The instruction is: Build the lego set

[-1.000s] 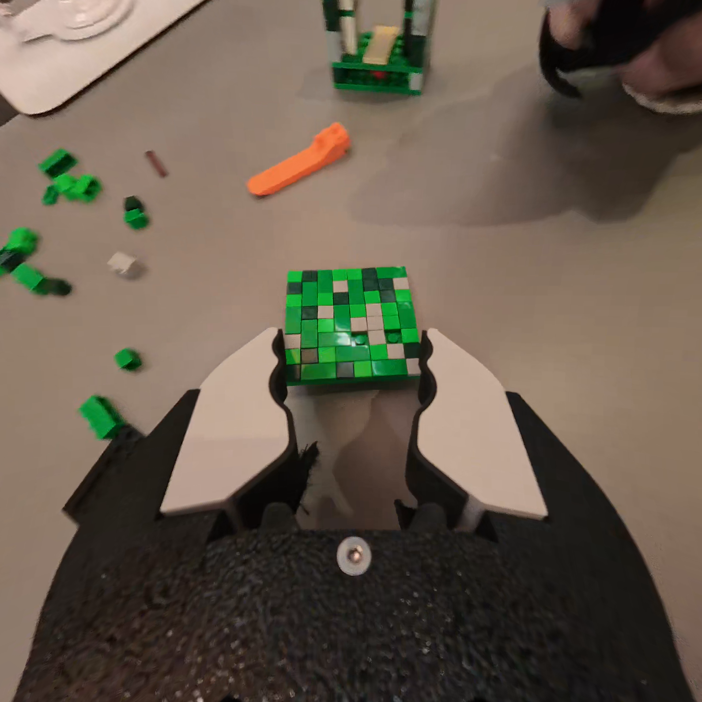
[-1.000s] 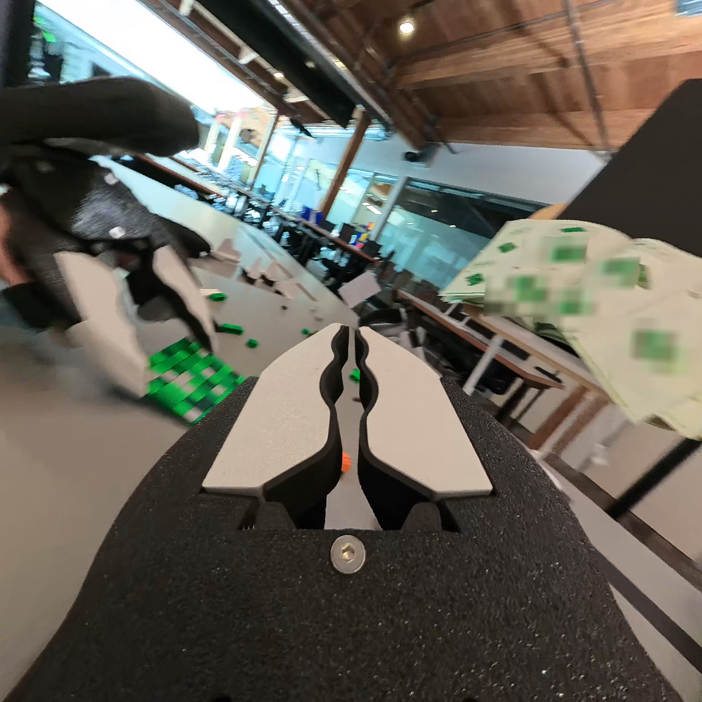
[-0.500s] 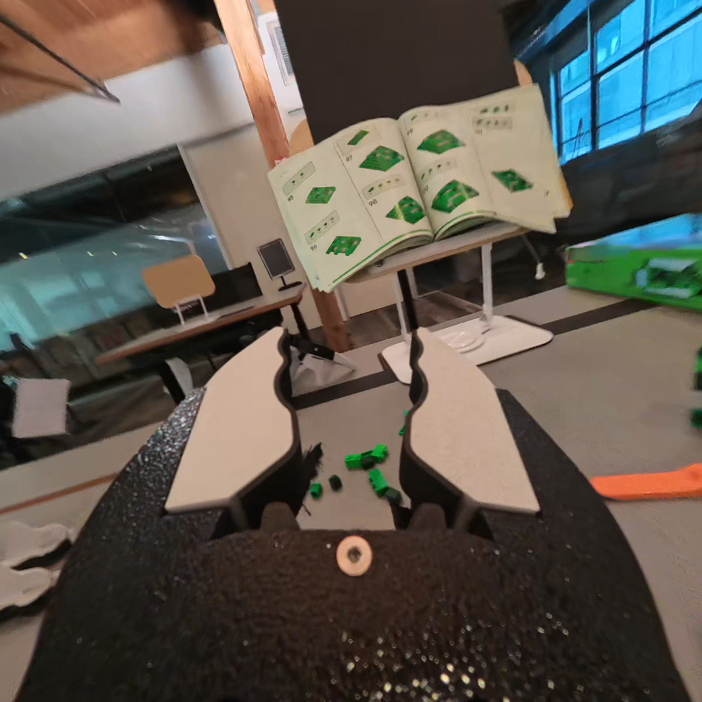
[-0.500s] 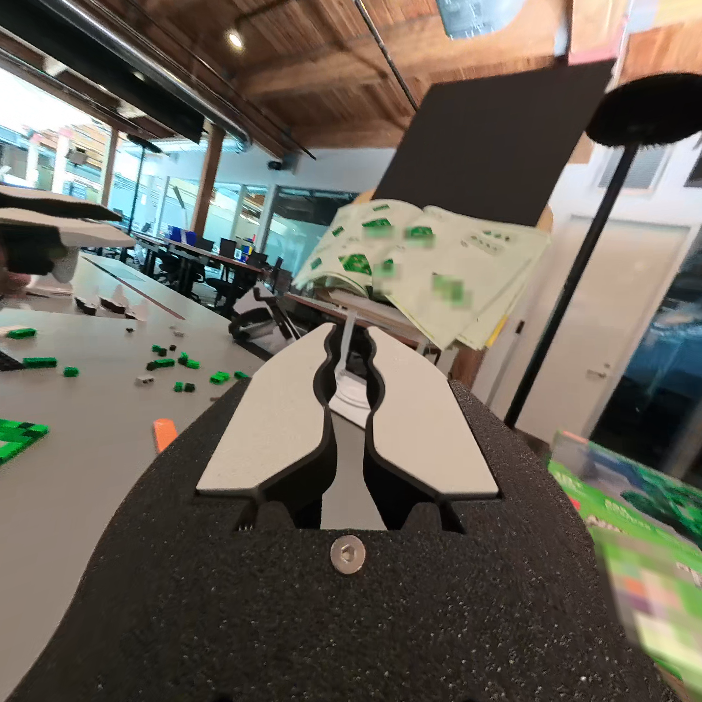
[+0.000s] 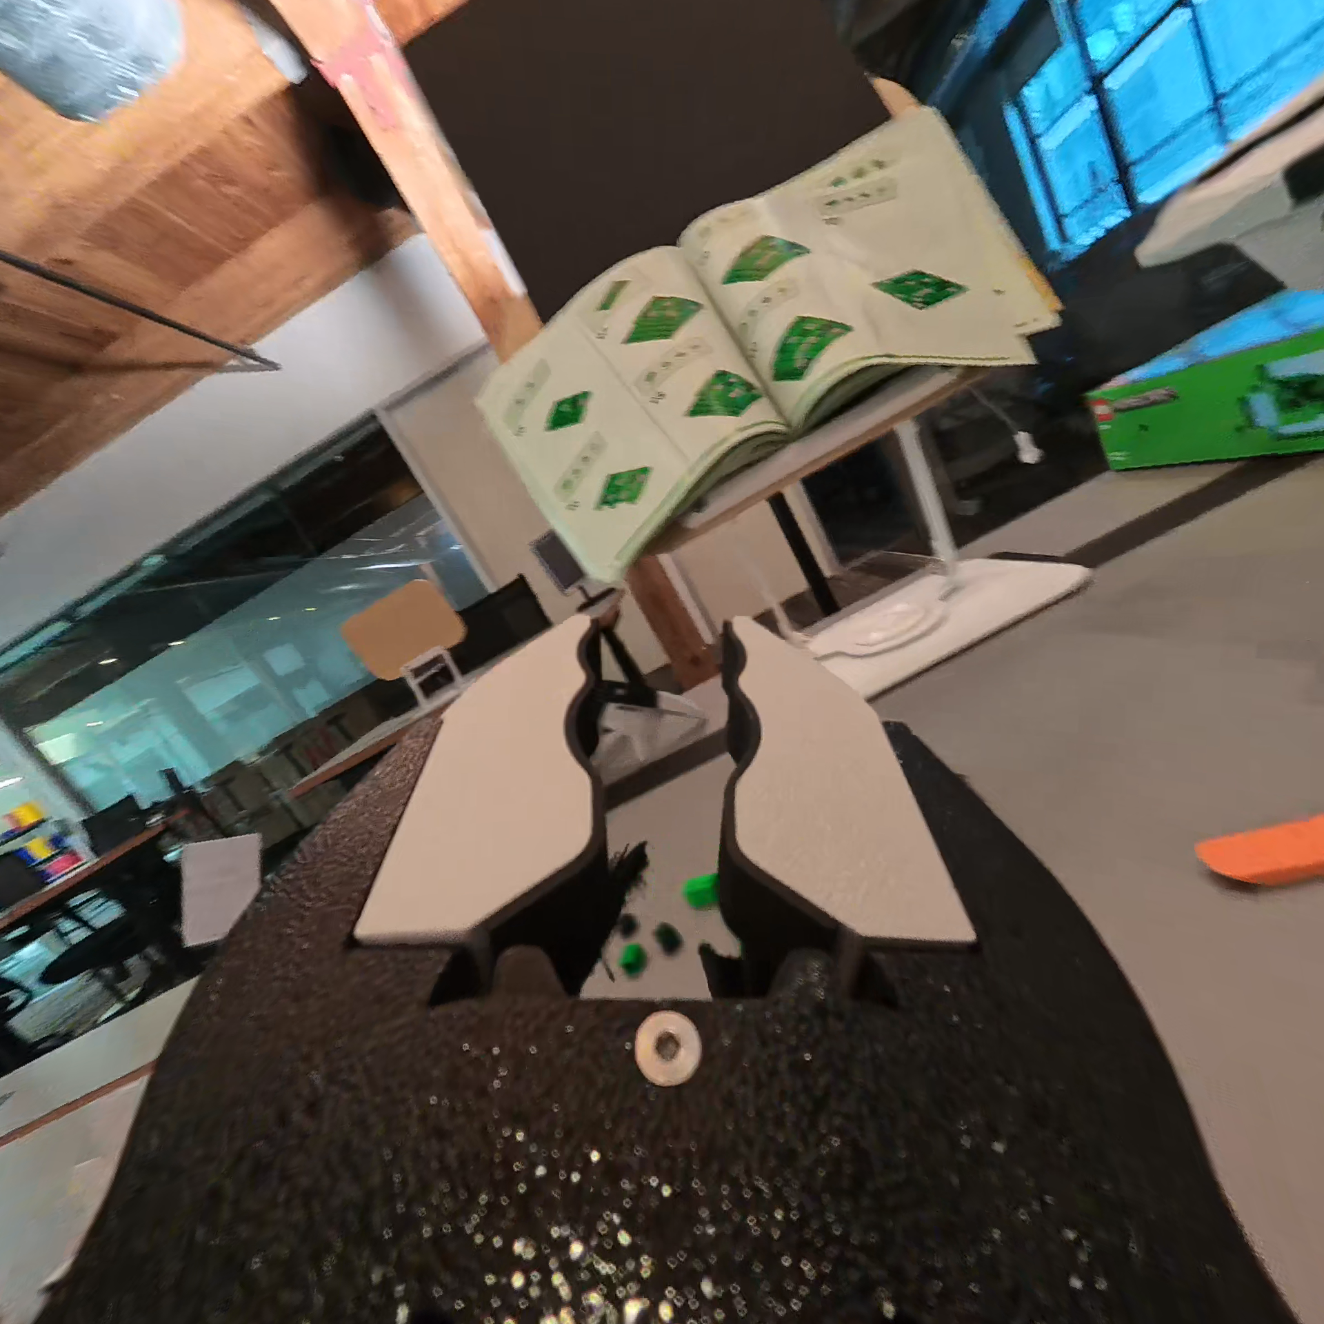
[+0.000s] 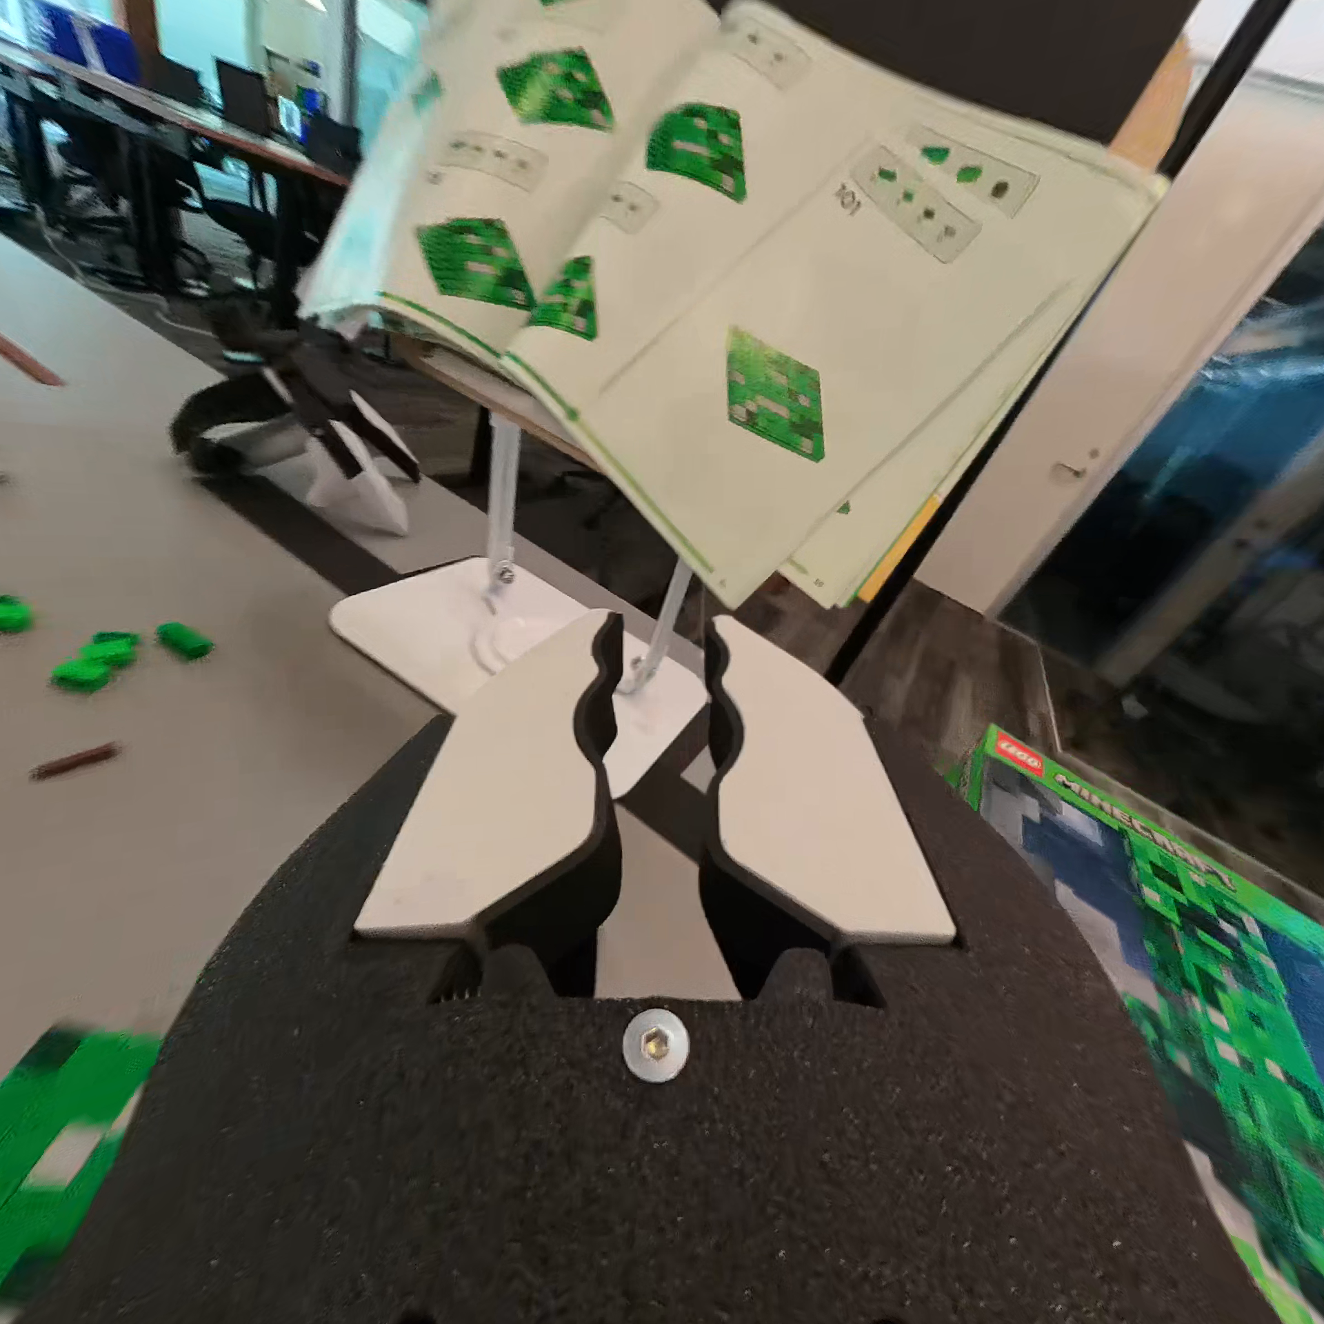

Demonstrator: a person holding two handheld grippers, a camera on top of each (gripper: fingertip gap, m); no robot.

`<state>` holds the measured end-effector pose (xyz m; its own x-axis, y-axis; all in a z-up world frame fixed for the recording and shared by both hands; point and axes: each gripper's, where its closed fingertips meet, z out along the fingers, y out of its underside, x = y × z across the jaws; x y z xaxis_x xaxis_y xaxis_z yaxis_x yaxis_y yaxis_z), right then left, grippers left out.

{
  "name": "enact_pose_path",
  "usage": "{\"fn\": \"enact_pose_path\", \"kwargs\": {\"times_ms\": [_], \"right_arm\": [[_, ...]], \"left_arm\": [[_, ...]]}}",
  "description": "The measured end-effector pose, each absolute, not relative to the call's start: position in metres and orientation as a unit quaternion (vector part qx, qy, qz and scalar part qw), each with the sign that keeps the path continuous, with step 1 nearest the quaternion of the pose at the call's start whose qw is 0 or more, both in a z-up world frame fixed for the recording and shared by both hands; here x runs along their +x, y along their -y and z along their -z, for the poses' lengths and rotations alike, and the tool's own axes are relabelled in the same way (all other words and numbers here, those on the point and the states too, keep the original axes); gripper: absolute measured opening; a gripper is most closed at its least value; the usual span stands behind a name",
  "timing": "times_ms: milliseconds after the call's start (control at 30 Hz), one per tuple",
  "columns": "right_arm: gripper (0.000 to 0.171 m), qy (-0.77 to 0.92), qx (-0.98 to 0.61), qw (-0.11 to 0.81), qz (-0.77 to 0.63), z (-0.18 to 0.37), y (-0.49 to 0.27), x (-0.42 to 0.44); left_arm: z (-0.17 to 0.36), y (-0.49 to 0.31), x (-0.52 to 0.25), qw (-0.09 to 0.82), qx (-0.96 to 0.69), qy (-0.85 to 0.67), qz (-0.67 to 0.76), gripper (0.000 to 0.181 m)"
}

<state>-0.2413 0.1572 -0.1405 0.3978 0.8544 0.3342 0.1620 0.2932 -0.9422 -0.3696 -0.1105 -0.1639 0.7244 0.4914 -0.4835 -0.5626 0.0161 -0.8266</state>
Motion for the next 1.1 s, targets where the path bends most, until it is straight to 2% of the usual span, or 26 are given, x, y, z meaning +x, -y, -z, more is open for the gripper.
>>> {"fn": "enact_pose_path", "kwargs": {"times_ms": [67,133,300,367,433,667,800,900,1100], "right_arm": [[0.031,0.478,-0.554,0.635,-0.247,0.141,-0.177,-0.261],[0.034,0.471,-0.566,0.632,-0.241,0.138,-0.190,-0.276],[0.035,0.390,-0.516,0.712,-0.274,0.098,-0.203,-0.286],[0.034,0.350,-0.499,0.740,-0.282,0.097,-0.208,-0.279],[0.033,0.325,-0.494,0.755,-0.285,0.108,-0.216,-0.274],[0.027,0.338,-0.473,0.757,-0.299,0.154,-0.211,-0.275],[0.026,0.327,-0.476,0.756,-0.309,0.160,-0.211,-0.273],[0.023,0.354,-0.482,0.755,-0.268,0.172,-0.215,-0.274],[0.020,0.360,-0.483,0.750,-0.274,0.174,-0.215,-0.277]], "left_arm": [[0.153,0.128,-0.390,0.719,-0.578,0.006,-0.386,0.030],[0.148,0.147,-0.416,0.722,-0.569,0.054,-0.390,0.029],[0.142,0.187,-0.462,0.735,-0.538,0.137,-0.389,0.031],[0.143,0.196,-0.472,0.738,-0.528,0.170,-0.384,0.041],[0.145,0.198,-0.474,0.744,-0.525,0.186,-0.370,0.042],[0.157,0.182,-0.467,0.723,-0.555,0.140,-0.388,0.038],[0.156,0.173,-0.456,0.715,-0.563,0.096,-0.403,0.036],[0.152,0.176,-0.454,0.703,-0.559,0.071,-0.434,0.033],[0.158,0.185,-0.467,0.706,-0.563,0.111,-0.415,0.032]]}}
